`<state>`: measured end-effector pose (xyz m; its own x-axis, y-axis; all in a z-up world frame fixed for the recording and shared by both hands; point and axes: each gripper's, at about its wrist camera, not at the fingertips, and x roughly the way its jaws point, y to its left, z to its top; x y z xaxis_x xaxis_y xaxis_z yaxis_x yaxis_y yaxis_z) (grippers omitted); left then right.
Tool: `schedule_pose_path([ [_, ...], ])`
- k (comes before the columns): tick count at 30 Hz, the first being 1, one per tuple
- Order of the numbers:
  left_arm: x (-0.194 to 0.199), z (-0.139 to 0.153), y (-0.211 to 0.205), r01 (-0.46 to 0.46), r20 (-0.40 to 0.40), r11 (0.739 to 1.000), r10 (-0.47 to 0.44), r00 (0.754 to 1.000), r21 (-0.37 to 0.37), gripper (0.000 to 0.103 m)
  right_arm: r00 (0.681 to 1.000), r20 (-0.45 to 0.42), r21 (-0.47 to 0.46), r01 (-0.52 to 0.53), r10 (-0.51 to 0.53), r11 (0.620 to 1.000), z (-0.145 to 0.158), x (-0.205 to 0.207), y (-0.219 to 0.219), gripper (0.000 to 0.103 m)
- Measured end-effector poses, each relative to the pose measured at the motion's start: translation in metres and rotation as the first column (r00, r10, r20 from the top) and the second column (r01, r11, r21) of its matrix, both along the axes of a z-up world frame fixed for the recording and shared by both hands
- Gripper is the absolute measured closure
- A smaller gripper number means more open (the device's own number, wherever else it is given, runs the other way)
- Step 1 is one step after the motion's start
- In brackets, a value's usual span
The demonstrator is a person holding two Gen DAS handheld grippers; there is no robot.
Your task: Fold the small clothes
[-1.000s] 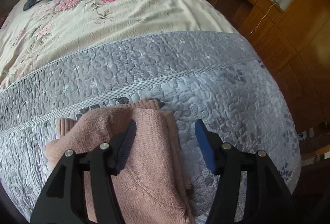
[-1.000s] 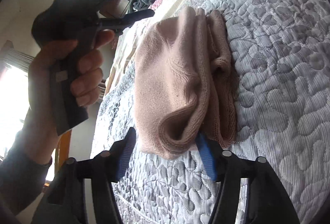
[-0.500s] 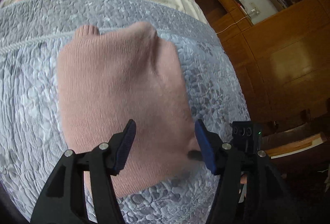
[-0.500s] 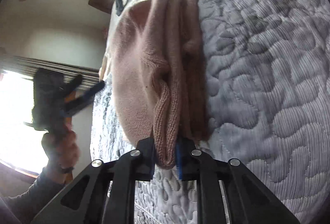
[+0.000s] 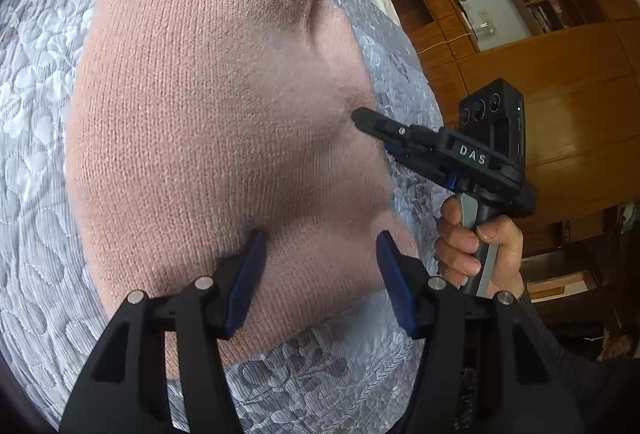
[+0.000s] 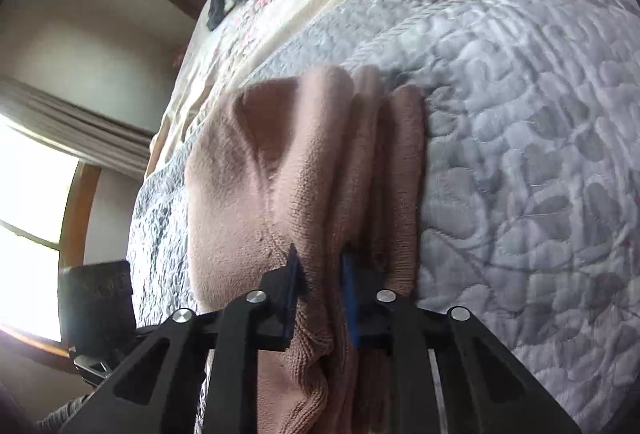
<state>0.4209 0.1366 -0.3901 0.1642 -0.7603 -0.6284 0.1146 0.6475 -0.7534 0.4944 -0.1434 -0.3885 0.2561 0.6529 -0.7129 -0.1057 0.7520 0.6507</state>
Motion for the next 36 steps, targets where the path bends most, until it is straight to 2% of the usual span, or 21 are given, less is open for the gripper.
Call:
schedule_pose_path([
  [2,-0.001,0.004,-0.004,0.019,-0.006,0.999,-0.019,1.0,-0.04,0.05,0.997,-0.056,0.036,0.051,-0.049,0.998,-0.017,0.0,-0.019,0.088],
  [6,0.011,0.039,0.013,0.002,0.097,0.998,0.004,0.995,-0.06,0.05,1.0,-0.03,0.083,-0.005,0.008,0.997,-0.005,0.012,-0.011,0.085],
  [9,0.038,0.051,0.039,-0.053,0.123,0.997,0.059,0.991,-0.051,0.05,0.999,-0.006,0.089,0.04,-0.04,0.995,0.013,0.035,-0.012,0.07],
  [10,0.048,0.051,0.045,-0.066,0.125,0.997,0.07,0.99,-0.038,0.05,0.999,-0.013,0.089,0.045,-0.044,0.995,0.014,0.045,-0.009,0.06],
  [11,0.057,0.051,0.049,-0.073,0.126,0.997,0.076,0.989,-0.029,0.05,0.999,-0.026,0.08,0.033,-0.031,0.996,0.013,0.055,-0.004,0.053],
  [12,0.068,0.05,0.052,-0.073,0.12,0.997,0.076,0.99,-0.027,0.05,0.999,-0.044,0.072,0.007,-0.004,0.997,0.01,0.064,0.002,0.052],
  [13,0.076,0.045,0.053,-0.077,0.106,0.997,0.079,0.991,-0.023,0.05,0.997,-0.064,0.056,-0.028,0.031,0.998,0.005,0.072,0.011,0.053],
  [14,0.084,0.037,0.055,-0.08,0.088,0.997,0.081,0.993,-0.016,0.05,0.997,-0.063,0.019,-0.053,0.054,0.998,0.001,0.078,0.017,0.071],
  [15,0.091,0.026,0.053,-0.078,0.058,0.997,0.079,0.995,-0.016,0.051,0.995,-0.057,-0.019,-0.08,0.079,0.997,-0.003,0.085,0.022,0.077],
  [17,0.099,0.01,0.048,-0.08,0.02,0.997,0.08,0.997,0.007,0.064,0.995,-0.077,-0.04,-0.069,0.066,0.997,-0.016,0.09,0.012,0.078],
  [20,0.108,-0.006,0.042,-0.101,-0.013,0.995,0.101,0.995,-0.007,0.067,0.994,-0.102,-0.005,-0.039,0.038,0.999,-0.03,0.088,-0.004,0.077],
  [23,0.105,0.008,0.046,-0.121,-0.004,0.992,0.121,0.993,-0.021,0.066,0.996,-0.079,0.013,-0.027,0.028,1.0,-0.013,0.075,-0.014,0.072],
  [25,0.094,0.03,0.048,-0.089,0.05,0.995,0.092,0.995,-0.051,0.066,1.0,-0.009,-0.023,-0.03,0.029,0.999,0.012,0.062,-0.015,0.07],
  [27,0.08,0.043,0.047,-0.056,0.082,0.995,0.063,0.995,-0.079,0.066,0.995,0.056,-0.01,-0.085,0.086,0.996,0.033,0.048,-0.004,0.07],
  [29,0.07,0.044,0.044,-0.045,0.086,0.996,0.052,0.995,-0.079,0.063,0.98,0.058,0.02,-0.193,0.192,0.981,0.036,0.034,0.015,0.069],
  [31,0.071,0.025,0.038,-0.05,0.039,0.999,0.05,0.998,0.004,0.062,0.963,0.02,-0.014,-0.269,0.269,0.963,0.023,0.028,0.035,0.069],
  [32,0.071,0.012,0.037,-0.047,0.009,0.998,0.047,0.999,0.034,0.066,0.96,0.015,-0.056,-0.278,0.279,0.959,0.014,0.027,0.039,0.078],
  [33,0.072,0.002,0.038,-0.055,-0.008,0.998,0.056,0.998,0.031,0.069,0.961,0.016,-0.099,-0.275,0.278,0.956,0.007,0.029,0.038,0.089],
  [34,0.072,-0.002,0.041,-0.073,-0.02,0.997,0.073,0.997,0.023,0.076,0.961,0.018,-0.109,-0.272,0.276,0.956,0.003,0.029,0.032,0.095],
  [36,0.071,0.001,0.046,-0.102,-0.028,0.995,0.103,0.994,0.016,0.077,0.973,-0.011,-0.068,-0.231,0.23,0.971,0.004,0.027,0.017,0.102],
])
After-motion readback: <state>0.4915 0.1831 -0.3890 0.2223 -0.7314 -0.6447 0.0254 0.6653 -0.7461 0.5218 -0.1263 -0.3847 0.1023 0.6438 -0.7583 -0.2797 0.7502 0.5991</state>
